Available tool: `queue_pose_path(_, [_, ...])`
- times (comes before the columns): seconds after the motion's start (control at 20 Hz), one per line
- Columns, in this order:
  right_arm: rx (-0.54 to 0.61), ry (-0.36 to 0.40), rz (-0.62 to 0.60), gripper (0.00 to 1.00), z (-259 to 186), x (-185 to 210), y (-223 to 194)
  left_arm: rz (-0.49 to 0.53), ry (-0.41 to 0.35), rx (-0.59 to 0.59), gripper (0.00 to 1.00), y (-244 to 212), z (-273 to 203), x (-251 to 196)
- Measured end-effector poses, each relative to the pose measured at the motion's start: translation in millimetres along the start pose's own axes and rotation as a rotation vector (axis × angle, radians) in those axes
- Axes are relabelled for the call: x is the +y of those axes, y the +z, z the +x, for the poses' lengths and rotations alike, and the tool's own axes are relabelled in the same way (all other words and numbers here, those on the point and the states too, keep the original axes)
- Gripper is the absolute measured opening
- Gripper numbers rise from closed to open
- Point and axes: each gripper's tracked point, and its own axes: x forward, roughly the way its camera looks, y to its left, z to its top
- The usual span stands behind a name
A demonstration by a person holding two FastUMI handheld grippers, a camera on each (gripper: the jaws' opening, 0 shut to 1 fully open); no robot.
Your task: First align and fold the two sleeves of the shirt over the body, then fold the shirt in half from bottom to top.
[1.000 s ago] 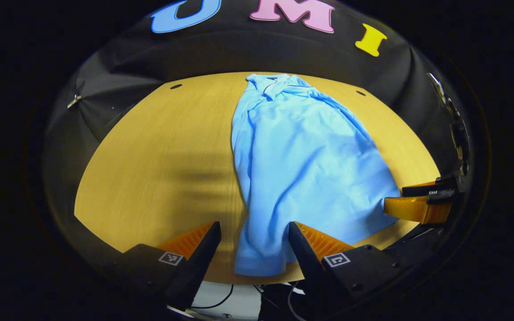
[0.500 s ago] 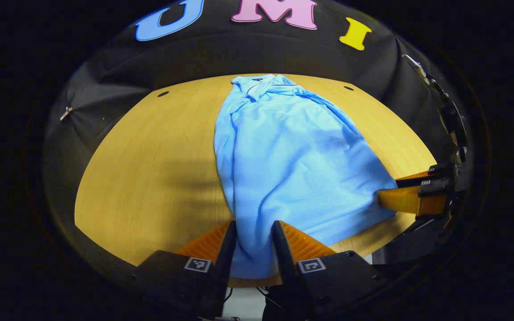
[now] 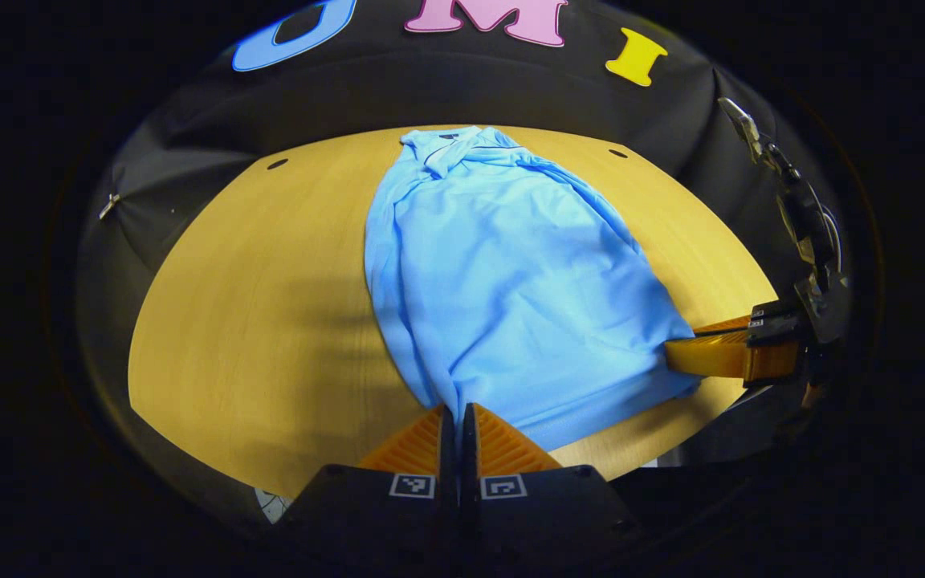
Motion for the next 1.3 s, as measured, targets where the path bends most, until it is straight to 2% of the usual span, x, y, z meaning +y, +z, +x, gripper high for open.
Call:
queue_pose_path(0.15, [-0.077, 0.005, -0.036, 0.07, -8, -2, 30, 0.005, -0.017, -0.022, 0.06, 13, -7, -2])
queue_pose_path(0.2, [-0.087, 0.009, -0.043, 0.12, -11, -2, 36, 0.006, -0.021, -0.032, 0.06, 21, -11, -4])
queue_pose_path(0.25, [-0.097, 0.01, -0.048, 0.12, -12, -3, 44, 0.013, -0.017, -0.05, 0.06, 32, -14, -3])
queue_pose_path(0.3, [-0.106, 0.014, -0.047, 0.07, -14, -4, 53, 0.018, -0.007, -0.072, 0.06, 46, -18, -1])
queue_pose_path(0.45, [-0.169, 0.016, -0.015, 0.07, -21, -6, 93, 0.034, 0.01, -0.155, 0.06, 95, -28, 5])
queue_pose_path(0.5, [-0.185, 0.017, -0.016, 0.12, -23, -7, 107, 0.032, 0.01, -0.182, 0.06, 112, -33, 8])
queue_pose_path(0.55, [-0.206, 0.022, -0.019, 0.01, -25, -8, 123, 0.025, 0.01, -0.204, 0.06, 131, -35, 8])
queue_pose_path(0.65, [-0.242, 0.033, -0.026, 0.01, -26, -7, 158, 0.003, 0.001, -0.236, 0.06, 165, -38, 11])
queue_pose_path(0.7, [-0.258, 0.037, -0.032, 0.12, -26, -8, 175, -0.011, -0.003, -0.249, 0.06, 181, -40, 12])
queue_pose_path(0.75, [-0.276, 0.041, -0.036, 0.12, -26, -9, 194, -0.022, 0.006, -0.26, 0.06, 198, -40, 17])
queue_pose_path(0.8, [-0.297, 0.044, -0.041, 0.01, -26, -9, 213, -0.036, 0.014, -0.272, 0.06, 215, -39, 21])
queue_pose_path(0.85, [-0.318, 0.047, -0.048, 0.01, -25, -11, 232, -0.052, 0.013, -0.286, 0.06, 233, -37, 23])
queue_pose_path(0.9, [-0.33, 0.049, -0.059, 0.07, -21, -12, 252, -0.066, 0.014, -0.303, 0.06, 250, -35, 26])
queue_pose_path(1.3, [-0.47, 0.03, -0.156, 0.06, 20, -24, 412, 0.004, 0.06, -0.44, 0.06, 395, 22, 63])
